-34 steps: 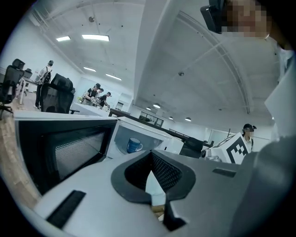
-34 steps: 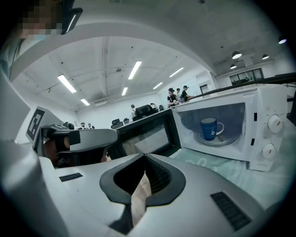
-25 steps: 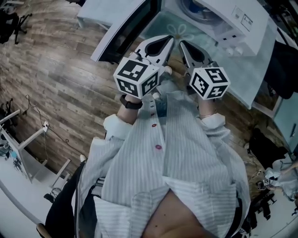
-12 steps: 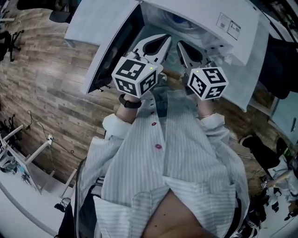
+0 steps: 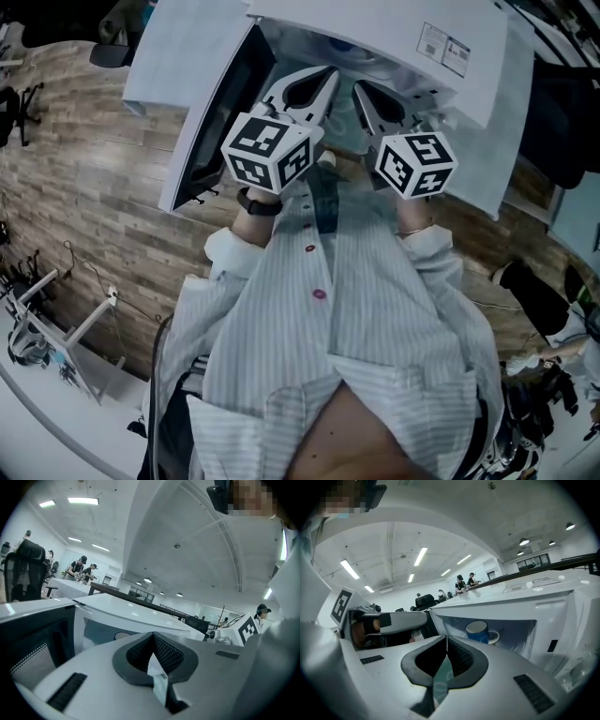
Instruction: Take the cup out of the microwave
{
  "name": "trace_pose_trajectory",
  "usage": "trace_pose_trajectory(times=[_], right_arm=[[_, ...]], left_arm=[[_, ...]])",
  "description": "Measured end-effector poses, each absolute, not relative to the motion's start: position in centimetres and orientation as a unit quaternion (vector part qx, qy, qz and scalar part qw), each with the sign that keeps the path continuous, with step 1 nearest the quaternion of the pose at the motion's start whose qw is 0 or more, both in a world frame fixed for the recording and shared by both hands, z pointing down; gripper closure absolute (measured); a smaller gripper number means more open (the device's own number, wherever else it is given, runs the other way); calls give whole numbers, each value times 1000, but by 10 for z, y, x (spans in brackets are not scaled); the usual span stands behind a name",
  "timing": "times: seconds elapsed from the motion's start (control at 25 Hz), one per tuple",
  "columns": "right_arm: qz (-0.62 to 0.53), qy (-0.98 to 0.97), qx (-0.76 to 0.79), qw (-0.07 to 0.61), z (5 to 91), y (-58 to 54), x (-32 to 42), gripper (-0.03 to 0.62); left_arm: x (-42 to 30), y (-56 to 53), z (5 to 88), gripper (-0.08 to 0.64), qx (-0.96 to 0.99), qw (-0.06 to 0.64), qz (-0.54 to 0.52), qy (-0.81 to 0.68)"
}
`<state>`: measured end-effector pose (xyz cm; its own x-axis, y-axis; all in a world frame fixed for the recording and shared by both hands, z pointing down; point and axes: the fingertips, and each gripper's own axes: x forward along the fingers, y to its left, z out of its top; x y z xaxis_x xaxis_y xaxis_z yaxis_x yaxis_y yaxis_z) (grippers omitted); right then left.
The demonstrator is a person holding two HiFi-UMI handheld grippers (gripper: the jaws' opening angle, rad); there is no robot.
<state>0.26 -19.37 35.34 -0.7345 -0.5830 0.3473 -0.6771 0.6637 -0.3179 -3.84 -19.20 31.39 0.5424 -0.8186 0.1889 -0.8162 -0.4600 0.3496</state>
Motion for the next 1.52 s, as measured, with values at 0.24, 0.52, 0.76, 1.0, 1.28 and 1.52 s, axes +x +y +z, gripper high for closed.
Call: trace_pose_trajectory(times=[0.24, 0.52, 0.76, 1.0, 1.28, 1.52], right_arm=[[223, -898, 363, 107, 354, -199, 6, 557], [230, -888, 383, 107, 353, -201, 6, 557], [232, -883, 393, 103, 355, -204, 6, 558], [236, -879, 401, 102, 359, -206, 5, 557], [251, -872, 409, 98, 370, -208, 7, 557], [261, -868, 411, 96, 383, -209, 7, 557]], left_arm=[[-36, -197, 316, 552, 861, 209, 4, -464], [-35, -202, 321, 552, 868, 216, 14, -447], [-36, -204, 326, 552, 871, 222, 17, -438], [-35, -205, 331, 552, 872, 223, 21, -435], [-38, -205, 338, 552, 868, 228, 23, -441], [-41, -204, 350, 552, 863, 231, 26, -448]])
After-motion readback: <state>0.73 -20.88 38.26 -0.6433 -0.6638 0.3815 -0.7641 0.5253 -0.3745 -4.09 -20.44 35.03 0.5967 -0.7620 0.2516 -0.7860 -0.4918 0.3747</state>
